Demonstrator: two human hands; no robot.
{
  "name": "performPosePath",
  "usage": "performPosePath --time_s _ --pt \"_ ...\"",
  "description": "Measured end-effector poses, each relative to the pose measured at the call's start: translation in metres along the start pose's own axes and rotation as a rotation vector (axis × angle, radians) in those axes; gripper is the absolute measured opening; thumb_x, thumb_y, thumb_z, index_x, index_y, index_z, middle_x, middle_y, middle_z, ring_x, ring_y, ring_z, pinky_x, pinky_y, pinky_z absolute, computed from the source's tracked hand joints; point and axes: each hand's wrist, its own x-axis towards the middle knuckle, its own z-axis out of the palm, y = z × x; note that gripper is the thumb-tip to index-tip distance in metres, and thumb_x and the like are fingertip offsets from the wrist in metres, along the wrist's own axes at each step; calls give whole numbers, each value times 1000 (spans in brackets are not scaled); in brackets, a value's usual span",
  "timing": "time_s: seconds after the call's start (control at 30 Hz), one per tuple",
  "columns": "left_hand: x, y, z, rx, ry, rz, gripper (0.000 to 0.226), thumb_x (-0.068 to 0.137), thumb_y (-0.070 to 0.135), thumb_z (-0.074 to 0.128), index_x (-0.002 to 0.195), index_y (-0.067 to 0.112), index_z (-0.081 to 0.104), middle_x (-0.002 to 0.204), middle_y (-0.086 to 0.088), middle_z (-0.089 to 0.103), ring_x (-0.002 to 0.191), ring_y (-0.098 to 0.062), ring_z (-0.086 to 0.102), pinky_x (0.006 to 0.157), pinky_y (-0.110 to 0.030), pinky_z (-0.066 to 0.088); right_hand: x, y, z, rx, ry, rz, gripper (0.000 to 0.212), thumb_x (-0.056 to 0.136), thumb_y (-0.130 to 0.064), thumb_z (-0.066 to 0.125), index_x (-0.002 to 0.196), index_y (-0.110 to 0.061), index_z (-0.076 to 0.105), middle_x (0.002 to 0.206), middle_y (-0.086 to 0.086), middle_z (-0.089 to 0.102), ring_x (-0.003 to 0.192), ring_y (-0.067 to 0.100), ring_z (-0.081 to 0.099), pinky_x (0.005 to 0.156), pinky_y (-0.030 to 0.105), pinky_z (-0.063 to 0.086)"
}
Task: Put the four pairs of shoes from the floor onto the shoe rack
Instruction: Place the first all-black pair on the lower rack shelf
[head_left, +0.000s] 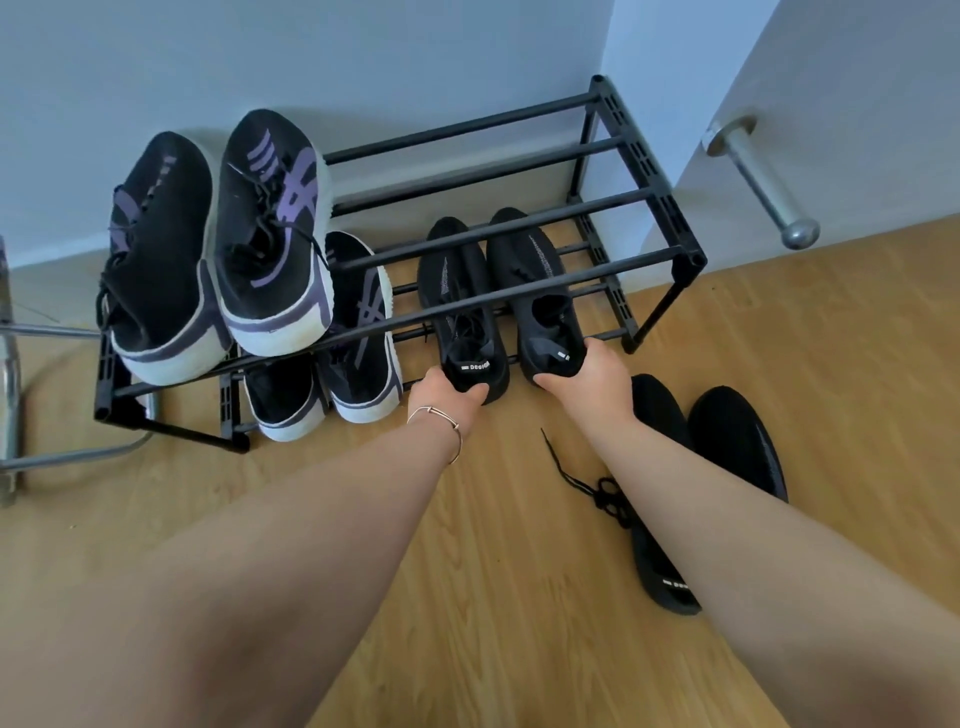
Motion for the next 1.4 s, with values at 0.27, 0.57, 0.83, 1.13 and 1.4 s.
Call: performPosePath --time_s 0.27,0.57,0.83,1.13,1.4 --pt "14 14 -1 -27 27 -17 51 90 41 68 128 8 57 120 -13 66 104 -31 65 82 -36 53 21 -13 5 -32 -31 -2 77 78 -38 83 138 -6 48 135 14 56 127 31 54 98 39 49" --pt "21 26 -10 125 -24 -38 47 92 42 68 121 5 60 118 -15 66 99 -30 64 81 -37 52 35 -22 3 -113 -56 -2 77 80 -38 81 139 -3 46 138 16 54 131 32 49 99 40 48" --pt "18 34 -9 292 -24 -24 56 93 46 63 128 3 56 125 -18 63 113 -33 63 96 -41 53 32 -24 3 -167 -48 -35 70 81 -39 80 131 -1 50 132 16 56 124 32 53 94 37 50" --pt "-2 31 -13 636 30 170 86 98 42 58 159 2 11 158 -20 27 142 -35 35 111 -43 39 6 -17 -8 -433 44 -304 72 91 -38 69 147 -5 37 140 15 52 130 30 46 100 38 48" --pt "-54 24 -30 782 -17 398 78 104 36 45 160 4 1 168 -23 -2 155 -37 4 123 -44 19 -65 -15 -72 -878 -58 -501 75 92 -44 59 153 -10 32 150 10 47 138 28 41 108 41 40"
